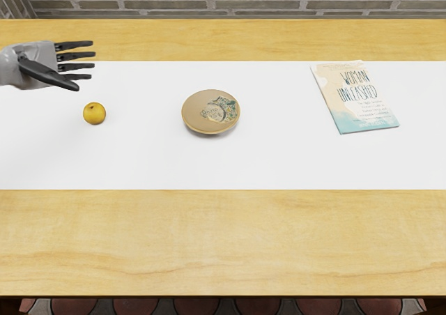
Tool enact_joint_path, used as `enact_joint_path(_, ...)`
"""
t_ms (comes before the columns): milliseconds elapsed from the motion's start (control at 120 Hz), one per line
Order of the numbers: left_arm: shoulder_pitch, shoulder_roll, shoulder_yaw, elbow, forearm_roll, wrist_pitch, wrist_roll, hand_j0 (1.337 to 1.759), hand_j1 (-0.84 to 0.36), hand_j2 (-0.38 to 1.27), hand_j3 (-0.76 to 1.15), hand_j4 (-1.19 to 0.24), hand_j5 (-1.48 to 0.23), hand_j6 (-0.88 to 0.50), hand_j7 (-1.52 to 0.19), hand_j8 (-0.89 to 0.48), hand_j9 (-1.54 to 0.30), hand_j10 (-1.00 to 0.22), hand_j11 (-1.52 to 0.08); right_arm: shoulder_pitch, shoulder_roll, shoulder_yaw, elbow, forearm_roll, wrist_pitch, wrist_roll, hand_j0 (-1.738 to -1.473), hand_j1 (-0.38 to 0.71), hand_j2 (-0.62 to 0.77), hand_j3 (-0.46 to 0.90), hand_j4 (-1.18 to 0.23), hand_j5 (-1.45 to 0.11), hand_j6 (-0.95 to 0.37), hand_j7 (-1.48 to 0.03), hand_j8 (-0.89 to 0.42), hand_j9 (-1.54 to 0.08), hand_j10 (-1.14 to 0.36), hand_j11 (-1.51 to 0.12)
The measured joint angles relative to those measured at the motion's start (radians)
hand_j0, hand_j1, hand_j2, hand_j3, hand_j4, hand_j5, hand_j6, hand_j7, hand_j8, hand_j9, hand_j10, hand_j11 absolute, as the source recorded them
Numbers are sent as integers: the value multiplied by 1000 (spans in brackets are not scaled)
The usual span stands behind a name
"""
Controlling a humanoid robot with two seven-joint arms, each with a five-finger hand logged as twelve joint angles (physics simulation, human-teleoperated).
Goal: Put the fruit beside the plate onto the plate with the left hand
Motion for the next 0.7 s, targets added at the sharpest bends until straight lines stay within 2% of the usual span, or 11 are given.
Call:
enact_joint_path(100, 4, 49, -1, 1, 6, 0, 2, 1658, 345, 1, 0, -3, -4, -3, -4, -2, -4, -3, -4, 7, 0, 0, -3, 2, -1, 0, -1658, -329, -4, 0, -17, -22, -17, -22, -17, -22, -17, -22)
enact_joint_path(158, -6, 78, 1, 1, 44, 0, 19, 1658, 345, 1, 0, -2, -4, -1, -5, -1, -5, -2, -5, 11, 0, 0, -9, 4, -1, 0, -1658, -329, -3, 0, -17, -22, -16, -22, -16, -22, -17, -22)
enact_joint_path(317, -43, 66, 1, 0, 308, 5, 43, 1658, 345, 1, 0, -3, -5, -3, -5, -3, -5, -3, -5, 17, 0, 0, -16, 5, -2, 0, -1658, -329, -4, 0, -16, -22, -16, -22, -16, -22, -17, -22)
enact_joint_path(417, -112, 30, 16, -2, 460, 56, 44, 1658, 343, 2, 0, -6, -7, -6, -7, -5, -7, -5, -7, 18, 0, 0, -17, 6, -2, 0, -1658, -329, -3, 0, -16, -22, -16, -22, -16, -22, -16, -22)
enact_joint_path(475, -177, -9, 81, -8, 505, 129, 44, 1658, 344, 1, 0, -5, -6, -5, -6, -5, -6, -5, -6, 18, 0, 0, -18, 6, -2, 0, -1658, -329, -4, 0, -16, -22, -16, -22, -16, -22, -16, -22)
enact_joint_path(542, -194, -10, 158, -48, 528, 232, 22, 1658, 344, 1, 0, -6, -6, -6, -6, -6, -6, -5, -6, 18, 0, 0, -18, 6, -2, 0, -1658, -329, -4, 0, -17, -22, -16, -22, -17, -22, -17, -22)
enact_joint_path(633, -314, -14, 356, -171, 544, 477, -16, 1658, 345, 1, 0, -5, -5, -5, -5, -5, -4, -4, -4, 18, 0, 0, -18, 6, -2, 0, -1658, -329, -4, 0, -17, -22, -16, -22, -16, -22, -17, -22)
enact_joint_path(700, -341, -58, 498, -248, 552, 624, -32, 1658, 346, 1, 0, -4, -4, -4, -4, -4, -4, -3, -3, 18, 0, 0, -18, 6, -2, 0, -1658, -329, -4, 0, -16, -22, -16, -22, -16, -22, -16, -22)
